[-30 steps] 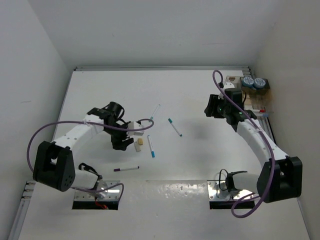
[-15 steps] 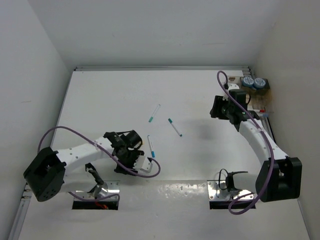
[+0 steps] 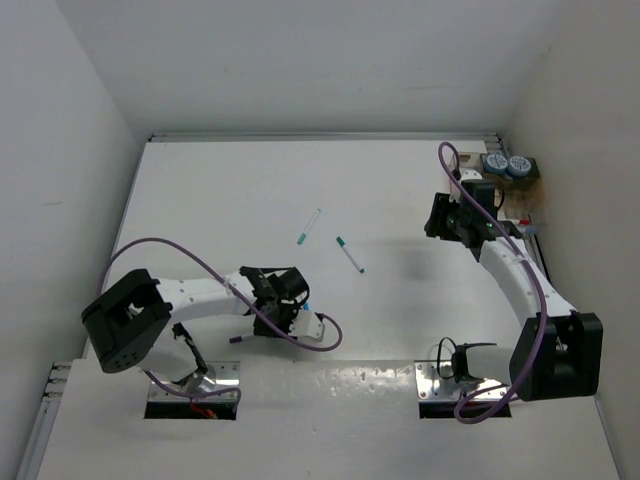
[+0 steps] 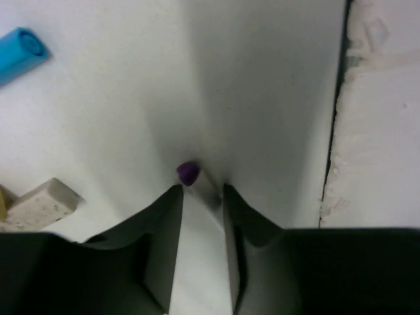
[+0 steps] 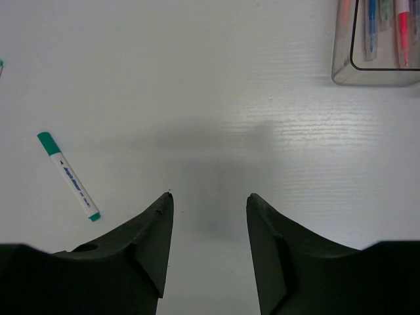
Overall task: Sort the stationery into containers
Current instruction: Pick up the pen from the center of the board.
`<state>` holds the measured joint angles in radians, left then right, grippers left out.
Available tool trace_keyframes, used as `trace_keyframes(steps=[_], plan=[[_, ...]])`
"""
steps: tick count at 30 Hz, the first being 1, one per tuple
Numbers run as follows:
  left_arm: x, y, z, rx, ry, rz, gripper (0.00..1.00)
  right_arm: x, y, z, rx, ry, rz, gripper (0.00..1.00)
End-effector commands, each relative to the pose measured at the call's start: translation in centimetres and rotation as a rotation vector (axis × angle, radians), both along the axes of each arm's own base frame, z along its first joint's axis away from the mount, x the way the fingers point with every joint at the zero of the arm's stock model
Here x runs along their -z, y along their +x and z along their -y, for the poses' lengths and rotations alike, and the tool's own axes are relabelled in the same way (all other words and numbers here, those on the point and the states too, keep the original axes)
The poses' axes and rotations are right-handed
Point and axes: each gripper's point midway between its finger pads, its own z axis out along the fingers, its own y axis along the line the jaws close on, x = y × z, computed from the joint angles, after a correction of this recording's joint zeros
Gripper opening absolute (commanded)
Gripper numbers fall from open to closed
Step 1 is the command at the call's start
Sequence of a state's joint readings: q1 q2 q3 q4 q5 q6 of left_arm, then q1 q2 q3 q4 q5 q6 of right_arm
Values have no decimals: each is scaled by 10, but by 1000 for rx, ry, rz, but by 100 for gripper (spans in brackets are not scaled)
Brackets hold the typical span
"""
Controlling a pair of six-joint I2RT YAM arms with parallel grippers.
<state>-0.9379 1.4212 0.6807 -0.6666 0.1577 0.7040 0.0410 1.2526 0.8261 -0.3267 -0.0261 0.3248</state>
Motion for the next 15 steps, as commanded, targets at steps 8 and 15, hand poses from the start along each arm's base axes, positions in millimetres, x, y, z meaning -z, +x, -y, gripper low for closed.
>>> trace_keyframes(steps=[8, 15], plan=[[22, 2, 8, -15, 22, 11, 0, -22, 9, -6, 0, 48, 34, 46], [-33, 16, 40, 105, -58, 136, 0, -40, -2, -43, -141, 208, -6, 45]])
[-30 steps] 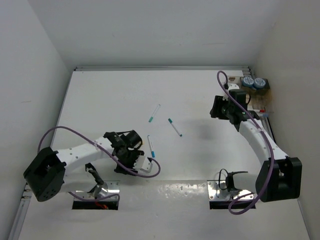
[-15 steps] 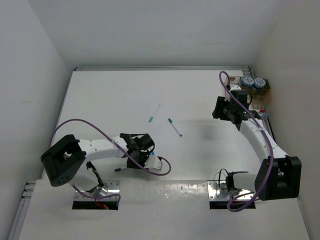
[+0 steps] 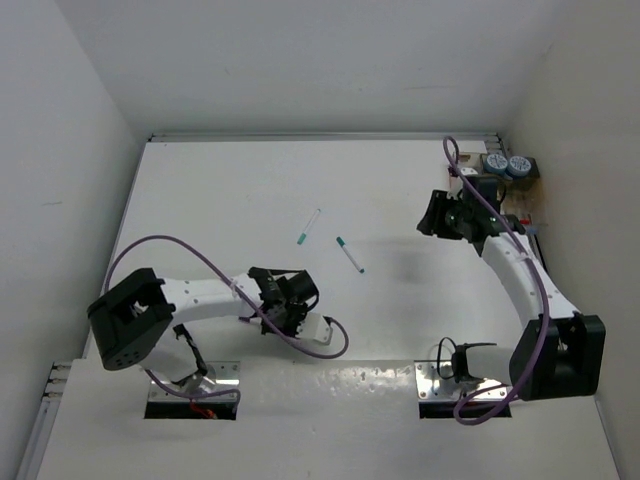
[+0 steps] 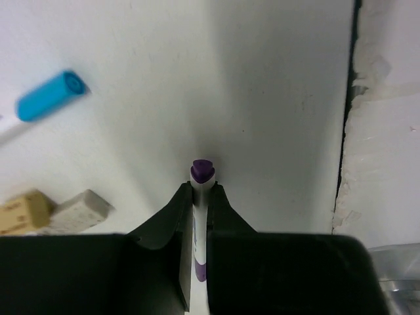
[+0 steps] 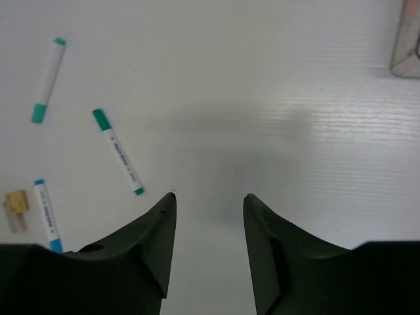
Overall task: Sort the stationery into containers
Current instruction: Pick up the pen from the center of the board.
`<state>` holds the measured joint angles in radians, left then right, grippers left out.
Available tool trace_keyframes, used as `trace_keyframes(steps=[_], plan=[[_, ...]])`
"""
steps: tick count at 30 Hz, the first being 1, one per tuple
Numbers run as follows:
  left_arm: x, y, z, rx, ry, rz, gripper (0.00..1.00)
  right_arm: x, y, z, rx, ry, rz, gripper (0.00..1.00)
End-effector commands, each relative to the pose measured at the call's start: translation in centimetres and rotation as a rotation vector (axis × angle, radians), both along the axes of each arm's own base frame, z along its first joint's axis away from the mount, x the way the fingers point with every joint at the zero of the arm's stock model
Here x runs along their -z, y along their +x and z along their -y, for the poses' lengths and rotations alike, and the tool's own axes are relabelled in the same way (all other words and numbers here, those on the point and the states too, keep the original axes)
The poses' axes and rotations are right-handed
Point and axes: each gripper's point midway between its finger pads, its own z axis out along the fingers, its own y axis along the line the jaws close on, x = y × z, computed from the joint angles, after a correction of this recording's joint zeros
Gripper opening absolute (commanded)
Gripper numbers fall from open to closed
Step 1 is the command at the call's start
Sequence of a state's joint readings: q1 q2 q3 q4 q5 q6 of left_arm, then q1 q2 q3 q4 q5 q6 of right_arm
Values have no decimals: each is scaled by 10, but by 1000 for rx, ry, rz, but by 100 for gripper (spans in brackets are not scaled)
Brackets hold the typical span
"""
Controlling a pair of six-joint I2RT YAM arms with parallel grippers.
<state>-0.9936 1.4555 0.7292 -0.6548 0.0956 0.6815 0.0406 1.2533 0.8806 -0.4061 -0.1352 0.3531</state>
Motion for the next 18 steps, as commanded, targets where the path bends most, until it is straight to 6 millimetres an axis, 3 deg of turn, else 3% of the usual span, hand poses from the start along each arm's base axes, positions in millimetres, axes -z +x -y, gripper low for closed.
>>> trace_keyframes(steps=[1, 9, 13, 18], plan=[[-43, 9, 32, 131, -91, 119, 0, -31, 0, -31, -108, 148, 16, 45], [-142, 28, 76, 393, -160, 497, 0, -40, -38, -103, -342, 393, -197, 48], [-173, 27, 95, 528, -221, 668, 0, -54, -41, -129, -402, 480, -228, 57], [-203, 38, 111, 641, -221, 889, 0, -75, -48, -154, -447, 612, -293, 58]])
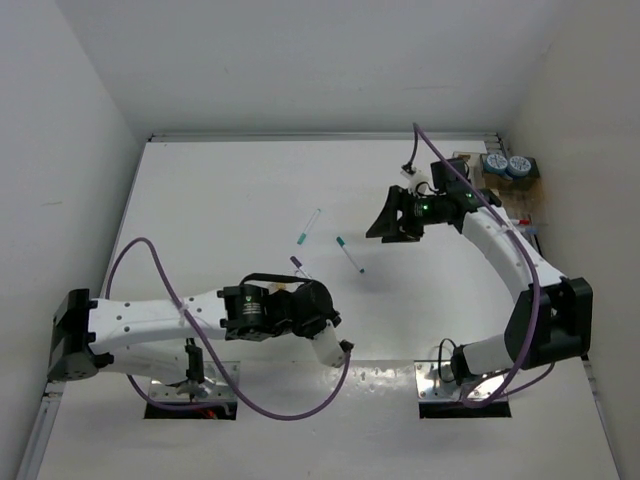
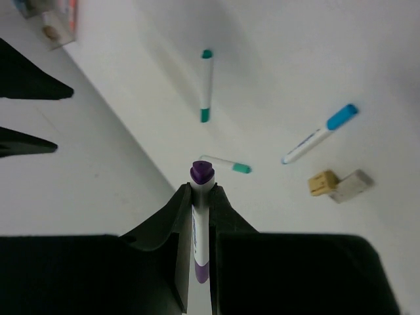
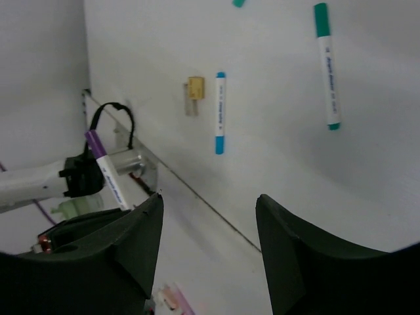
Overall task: Sort the stationery into containers
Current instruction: Pick up the pen from the center of the board.
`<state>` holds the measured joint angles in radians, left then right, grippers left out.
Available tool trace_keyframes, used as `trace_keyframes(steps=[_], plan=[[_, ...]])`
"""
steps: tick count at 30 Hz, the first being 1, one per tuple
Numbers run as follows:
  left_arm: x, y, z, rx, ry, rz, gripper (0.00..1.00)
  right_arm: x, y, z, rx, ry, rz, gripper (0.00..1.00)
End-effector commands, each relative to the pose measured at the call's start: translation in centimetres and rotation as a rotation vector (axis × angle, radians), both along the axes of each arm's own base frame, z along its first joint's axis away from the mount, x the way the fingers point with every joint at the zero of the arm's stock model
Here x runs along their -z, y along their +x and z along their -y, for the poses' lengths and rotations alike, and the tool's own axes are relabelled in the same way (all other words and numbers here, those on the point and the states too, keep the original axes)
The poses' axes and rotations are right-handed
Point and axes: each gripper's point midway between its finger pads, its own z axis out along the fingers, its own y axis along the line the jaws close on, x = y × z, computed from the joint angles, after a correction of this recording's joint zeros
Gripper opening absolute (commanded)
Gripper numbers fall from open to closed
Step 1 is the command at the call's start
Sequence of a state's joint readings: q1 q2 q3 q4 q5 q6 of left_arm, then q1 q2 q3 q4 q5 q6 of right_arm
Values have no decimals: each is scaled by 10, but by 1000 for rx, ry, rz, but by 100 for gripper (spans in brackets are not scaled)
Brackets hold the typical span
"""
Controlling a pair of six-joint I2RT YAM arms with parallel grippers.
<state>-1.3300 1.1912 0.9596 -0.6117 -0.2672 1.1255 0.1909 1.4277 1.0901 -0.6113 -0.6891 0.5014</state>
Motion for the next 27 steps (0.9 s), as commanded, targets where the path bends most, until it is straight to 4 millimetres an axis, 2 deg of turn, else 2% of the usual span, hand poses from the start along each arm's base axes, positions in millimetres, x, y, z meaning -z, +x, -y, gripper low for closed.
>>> trace_keyframes(steps=[1, 2, 8, 16, 20, 22, 23, 27], plan=[[-29, 17, 7, 68, -19, 239, 0, -37, -6, -23, -51, 139, -29, 57], [-42, 18, 13, 92, -54, 298, 0, -39, -11, -30, -81, 144, -25, 57], [-63, 15, 19, 168, -139, 460, 0, -50, -28, -53, -191, 155, 25, 56], [-103, 9, 37, 170, -308, 538, 0, -56, -42, -78, -323, 151, 104, 58], [-107, 6, 41, 181, -321, 531, 0, -63, -40, -86, -344, 159, 118, 58], [-107, 4, 43, 190, -320, 520, 0, -72, -38, -91, -363, 167, 148, 57], [-100, 4, 42, 196, -288, 511, 0, -75, -38, -93, -368, 166, 156, 57], [-95, 4, 43, 192, -279, 496, 0, -82, -41, -98, -397, 157, 195, 56]])
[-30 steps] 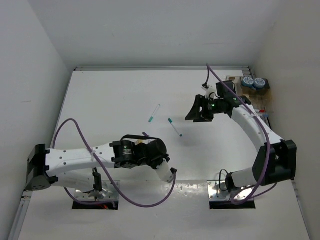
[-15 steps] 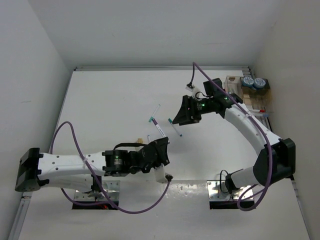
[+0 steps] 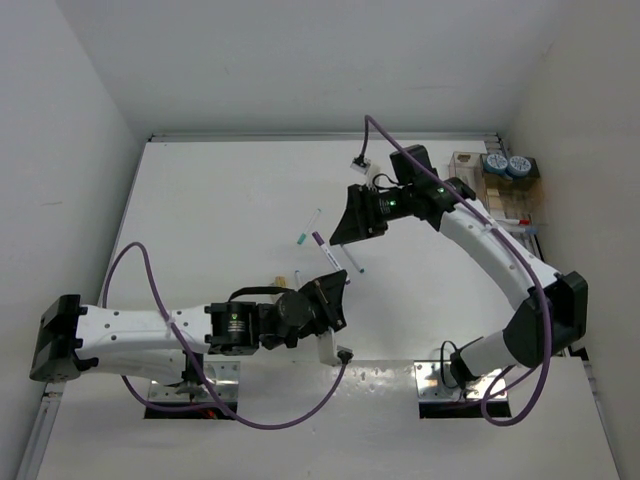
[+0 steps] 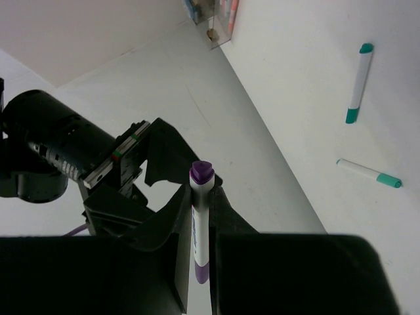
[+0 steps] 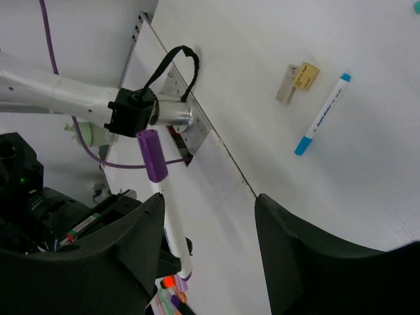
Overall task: Sort the stationery into containers
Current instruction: Pick up the pen from the center of the board.
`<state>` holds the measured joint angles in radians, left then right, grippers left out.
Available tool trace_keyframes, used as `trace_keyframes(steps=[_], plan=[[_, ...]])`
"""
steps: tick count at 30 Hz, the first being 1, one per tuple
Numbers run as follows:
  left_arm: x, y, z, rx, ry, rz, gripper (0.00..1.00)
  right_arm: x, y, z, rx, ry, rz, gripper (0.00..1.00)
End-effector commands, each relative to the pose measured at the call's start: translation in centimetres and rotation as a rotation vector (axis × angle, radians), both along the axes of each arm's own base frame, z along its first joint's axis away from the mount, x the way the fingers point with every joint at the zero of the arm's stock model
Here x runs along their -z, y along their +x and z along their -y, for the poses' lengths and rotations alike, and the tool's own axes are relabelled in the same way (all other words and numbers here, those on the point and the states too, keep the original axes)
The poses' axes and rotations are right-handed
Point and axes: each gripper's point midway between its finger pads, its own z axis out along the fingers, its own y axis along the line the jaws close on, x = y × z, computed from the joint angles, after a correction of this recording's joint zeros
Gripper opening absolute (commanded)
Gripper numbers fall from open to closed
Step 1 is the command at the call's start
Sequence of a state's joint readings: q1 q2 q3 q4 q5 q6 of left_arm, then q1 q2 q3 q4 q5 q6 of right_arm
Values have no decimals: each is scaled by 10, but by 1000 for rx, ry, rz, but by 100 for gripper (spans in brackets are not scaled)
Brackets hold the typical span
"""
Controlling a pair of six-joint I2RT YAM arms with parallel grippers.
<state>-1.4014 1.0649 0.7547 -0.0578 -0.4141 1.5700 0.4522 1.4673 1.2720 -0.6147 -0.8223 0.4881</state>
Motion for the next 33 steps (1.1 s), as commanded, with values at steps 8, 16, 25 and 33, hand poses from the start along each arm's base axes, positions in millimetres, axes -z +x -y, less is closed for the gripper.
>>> trace_keyframes(steps=[8, 16, 25, 33], plan=[[-26, -4, 7, -1, -86, -25, 0, -20, -13, -9, -82, 39, 94, 56], [-25, -3, 8, 5, -72, -44, 0, -18, -25, -16, -149, 32, 106, 55], [-19, 2, 5, -5, -57, -54, 0, -16, -36, -20, -192, 34, 104, 32], [-16, 11, 2, -27, -56, -42, 0, -16, -40, -20, -205, 42, 94, 6]])
